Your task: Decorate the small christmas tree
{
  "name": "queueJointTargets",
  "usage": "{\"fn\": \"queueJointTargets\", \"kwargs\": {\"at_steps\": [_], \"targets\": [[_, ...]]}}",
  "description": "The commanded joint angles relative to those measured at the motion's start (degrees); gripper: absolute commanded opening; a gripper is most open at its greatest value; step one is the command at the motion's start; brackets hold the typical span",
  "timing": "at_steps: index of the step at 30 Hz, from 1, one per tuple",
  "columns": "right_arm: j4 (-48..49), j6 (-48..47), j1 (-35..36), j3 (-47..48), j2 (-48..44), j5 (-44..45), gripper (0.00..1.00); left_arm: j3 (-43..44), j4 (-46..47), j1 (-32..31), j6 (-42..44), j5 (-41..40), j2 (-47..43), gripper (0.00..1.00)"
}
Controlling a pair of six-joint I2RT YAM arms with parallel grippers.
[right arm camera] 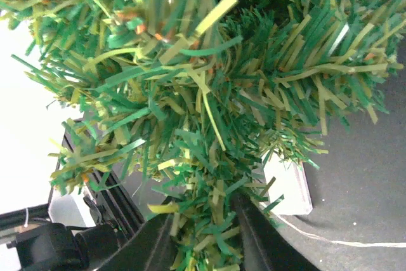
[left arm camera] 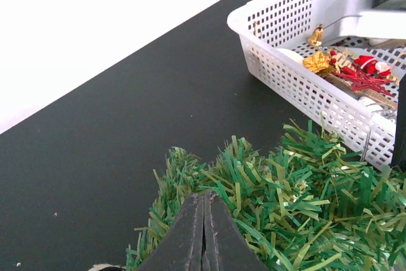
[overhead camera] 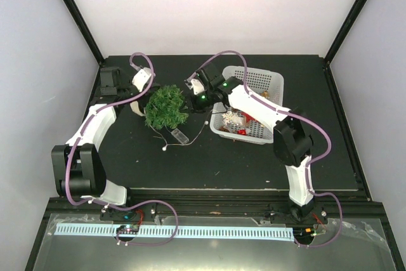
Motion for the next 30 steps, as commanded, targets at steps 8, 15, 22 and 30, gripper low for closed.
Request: {"fn": "queueJointTargets", "kwargs": {"at_steps": [8, 15, 22, 30], "targets": [[-2.6, -2.8, 0.0, 6.3, -1.0, 6.3, 0.01, 3.3, -1.8, 0.2, -1.2, 5.1, -2.3, 0.02], [-17.3, -5.9, 0.0, 27.9, 0.4, 9.1, 0.01, 5.5, -4.6, 0.2, -5.4, 8.6, -2.8, 0.01], [-25.5, -5.6, -0.5, 40.7, 3.3, 7.6, 0.01, 4.4, -4.3, -1.1, -12.8, 12.5, -2.0, 0.02], [-25.6, -6.3, -0.6, 34.5, 1.5, 7.9, 0.01, 2.7, -5.6, -3.6, -13.4, 12.3, -1.7, 0.02]]}}
